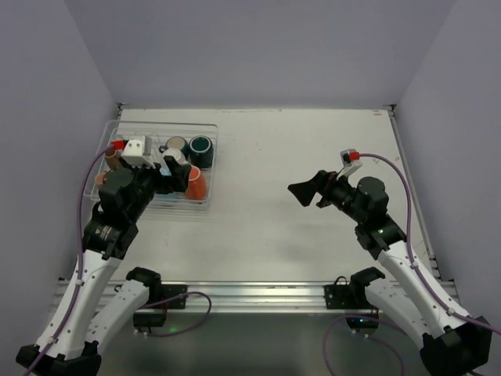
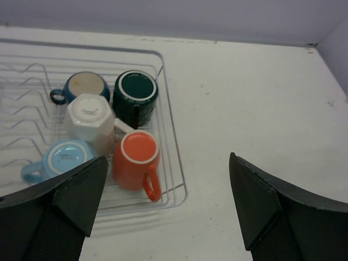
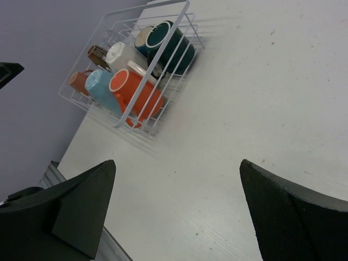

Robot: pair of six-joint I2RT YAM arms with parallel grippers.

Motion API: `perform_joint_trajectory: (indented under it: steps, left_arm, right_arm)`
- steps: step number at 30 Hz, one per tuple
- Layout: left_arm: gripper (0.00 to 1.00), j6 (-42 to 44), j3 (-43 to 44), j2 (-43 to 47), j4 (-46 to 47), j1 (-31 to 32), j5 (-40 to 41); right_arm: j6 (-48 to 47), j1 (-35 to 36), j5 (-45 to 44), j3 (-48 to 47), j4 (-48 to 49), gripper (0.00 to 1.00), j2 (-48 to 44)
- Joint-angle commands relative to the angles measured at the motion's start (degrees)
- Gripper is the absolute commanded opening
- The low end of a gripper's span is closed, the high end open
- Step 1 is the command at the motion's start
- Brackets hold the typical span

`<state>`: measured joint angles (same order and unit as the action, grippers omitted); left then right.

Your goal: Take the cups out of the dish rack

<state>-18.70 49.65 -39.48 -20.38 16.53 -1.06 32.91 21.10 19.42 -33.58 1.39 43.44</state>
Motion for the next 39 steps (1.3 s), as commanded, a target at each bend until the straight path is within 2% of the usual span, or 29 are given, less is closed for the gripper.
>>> perform_joint_trajectory:
  steps: [1, 4, 12, 18, 22, 26, 39]
  left_arm:
    - [1.0, 0.16, 2.82, -2.0, -9.84, 0.08, 9.48]
    - [1.0, -2.21, 3.79, -4.19, -13.19, 0.08, 17.74]
    - [1.0, -4.68, 5.02, -16.04, -12.32, -0.27, 26.98]
    - [1.0, -6.08, 6.07, -24.84, -9.95, -2.73, 24.0]
    - [1.0, -5.65, 6.16, -27.75, -6.61, -3.87, 26.28]
    - [1.0, -5.73, 6.08, -30.91, -5.02, -6.51, 24.62]
    - [1.0, -5.38, 7.74, -37.06, -4.49, -8.01, 21.99]
  right_arm:
    - [-0.74, 0.43, -1.49, 1.15, 2.57, 0.99, -0.02]
    - [-0.13, 0.52, -1.23, 2.55, 3.88, 0.99, -0.64]
    - [0.05, 0.78, -1.05, 4.05, 3.71, 0.99, -0.64]
    - [-0.21, 1.4, -0.35, 3.35, 2.83, 0.99, 1.03]
    - [-0.03, 1.75, 0.09, 3.61, 3.36, 0.99, 1.21]
    - [-0.3, 1.92, -0.17, 3.52, 3.01, 0.99, 1.21]
    - [-0.56, 2.45, 0.79, 3.17, 3.01, 0.99, 1.56]
